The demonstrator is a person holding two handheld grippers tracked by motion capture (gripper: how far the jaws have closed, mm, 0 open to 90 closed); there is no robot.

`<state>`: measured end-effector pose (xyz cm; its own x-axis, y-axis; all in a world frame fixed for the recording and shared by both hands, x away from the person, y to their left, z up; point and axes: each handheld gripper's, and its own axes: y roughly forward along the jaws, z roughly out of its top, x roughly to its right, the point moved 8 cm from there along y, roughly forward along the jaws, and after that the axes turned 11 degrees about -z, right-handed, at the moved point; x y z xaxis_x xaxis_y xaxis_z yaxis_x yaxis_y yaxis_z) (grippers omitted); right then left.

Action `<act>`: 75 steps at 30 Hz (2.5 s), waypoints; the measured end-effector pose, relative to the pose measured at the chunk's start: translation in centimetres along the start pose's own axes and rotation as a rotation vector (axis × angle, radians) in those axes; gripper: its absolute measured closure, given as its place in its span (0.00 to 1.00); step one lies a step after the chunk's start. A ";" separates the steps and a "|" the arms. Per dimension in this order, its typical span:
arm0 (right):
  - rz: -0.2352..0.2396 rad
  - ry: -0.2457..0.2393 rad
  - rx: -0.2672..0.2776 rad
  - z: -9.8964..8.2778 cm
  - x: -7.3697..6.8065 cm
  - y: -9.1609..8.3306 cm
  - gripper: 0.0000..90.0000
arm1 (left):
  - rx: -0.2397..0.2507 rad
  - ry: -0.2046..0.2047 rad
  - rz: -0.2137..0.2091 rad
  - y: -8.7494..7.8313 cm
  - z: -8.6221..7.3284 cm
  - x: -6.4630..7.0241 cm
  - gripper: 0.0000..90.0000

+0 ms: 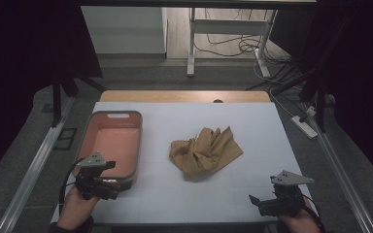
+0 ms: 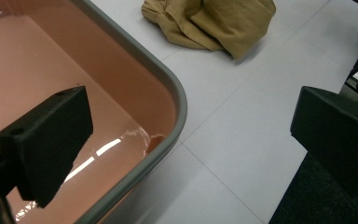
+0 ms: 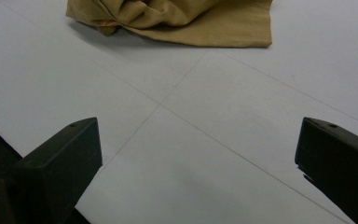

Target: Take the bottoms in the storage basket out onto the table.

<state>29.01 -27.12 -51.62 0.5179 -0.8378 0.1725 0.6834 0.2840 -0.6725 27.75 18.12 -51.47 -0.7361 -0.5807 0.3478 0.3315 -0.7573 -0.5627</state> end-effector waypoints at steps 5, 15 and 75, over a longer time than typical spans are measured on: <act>0.000 0.000 0.000 0.0 0.0 0.0 0.01 | -0.001 -0.013 0.006 -0.3 -0.5 -0.1 0.00; 0.000 0.002 0.000 0.0 0.0 0.0 0.01 | 0.008 -0.033 0.025 -1.0 -1.3 -0.3 0.00; -0.001 -0.001 -0.001 0.0 0.0 0.0 0.01 | 0.048 -0.087 0.180 -5.4 -6.2 -1.2 0.00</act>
<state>29.03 -27.10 -51.66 0.5178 -0.8377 0.1735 0.6833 0.2828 -0.6732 23.20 24.81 -53.47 -0.6095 -0.7299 0.3095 0.4825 -0.6512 -0.5858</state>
